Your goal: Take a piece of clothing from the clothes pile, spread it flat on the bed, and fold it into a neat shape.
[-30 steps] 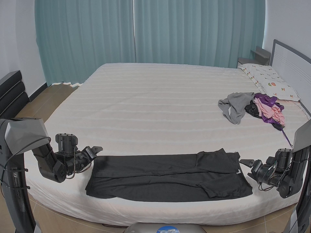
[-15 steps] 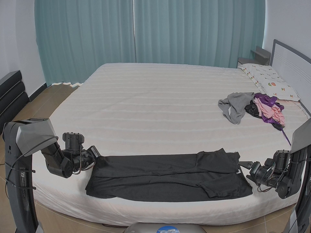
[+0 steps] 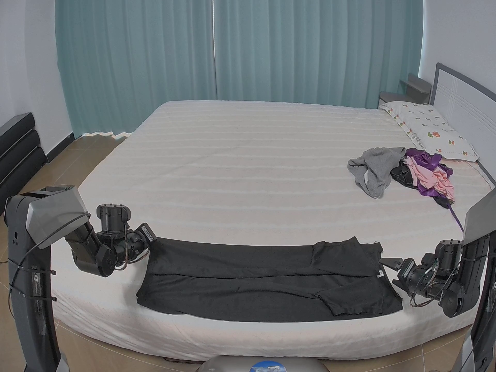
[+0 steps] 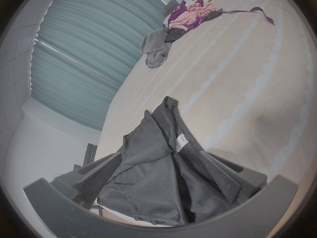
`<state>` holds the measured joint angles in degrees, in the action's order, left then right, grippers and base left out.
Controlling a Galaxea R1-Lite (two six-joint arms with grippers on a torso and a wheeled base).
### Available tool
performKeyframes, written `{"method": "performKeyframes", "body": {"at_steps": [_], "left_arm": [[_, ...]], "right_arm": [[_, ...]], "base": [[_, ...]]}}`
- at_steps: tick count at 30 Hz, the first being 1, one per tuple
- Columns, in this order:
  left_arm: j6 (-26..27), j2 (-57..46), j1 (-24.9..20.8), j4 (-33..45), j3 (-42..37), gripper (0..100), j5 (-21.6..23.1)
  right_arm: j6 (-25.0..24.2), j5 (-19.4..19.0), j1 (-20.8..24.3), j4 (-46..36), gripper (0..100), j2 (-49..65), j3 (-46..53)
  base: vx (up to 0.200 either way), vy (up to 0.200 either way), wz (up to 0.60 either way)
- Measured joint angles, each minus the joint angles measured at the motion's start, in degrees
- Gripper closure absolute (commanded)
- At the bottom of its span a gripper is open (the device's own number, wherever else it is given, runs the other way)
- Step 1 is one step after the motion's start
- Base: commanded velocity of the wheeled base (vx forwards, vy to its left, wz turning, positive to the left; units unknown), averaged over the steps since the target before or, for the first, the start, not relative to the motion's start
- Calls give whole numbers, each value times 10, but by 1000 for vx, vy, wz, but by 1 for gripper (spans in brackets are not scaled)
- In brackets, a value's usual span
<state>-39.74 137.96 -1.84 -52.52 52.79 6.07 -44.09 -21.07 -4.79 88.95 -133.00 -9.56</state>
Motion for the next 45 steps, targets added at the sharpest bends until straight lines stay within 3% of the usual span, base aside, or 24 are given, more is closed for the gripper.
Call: {"method": "performKeyframes", "body": {"at_steps": [7, 8, 15, 20, 28, 40, 45], "left_arm": [[2, 10, -2, 3, 9, 100, 0], [2, 12, -2, 4, 11, 0, 0], [-1, 19, 2, 5, 15, 0, 0], [-10, 4, 12, 1, -30, 0, 10], [-9, -71, 19, -26, -165, 0, 103], [124, -55, 2, -27, -159, 0, 117], [164, -40, 1, -31, -153, 0, 144]], "right_arm": [[0, 0, 2, 0, 0, -2, 0], [0, 0, 2, 0, 0, -2, 0], [0, 0, 3, 0, 0, -2, 1], [-6, -1, 3, 0, 0, -2, 2], [-17, -5, 3, 0, 0, -2, 4], [-20, -7, 12, 0, 0, 0, 6], [-21, -7, 17, 0, 0, 0, 6]], "base": [[0, 0, 0], [0, 0, 0], [0, 0, 0], [0, 0, 0], [0, 0, 0], [0, 0, 0], [0, 0, 0]]}}
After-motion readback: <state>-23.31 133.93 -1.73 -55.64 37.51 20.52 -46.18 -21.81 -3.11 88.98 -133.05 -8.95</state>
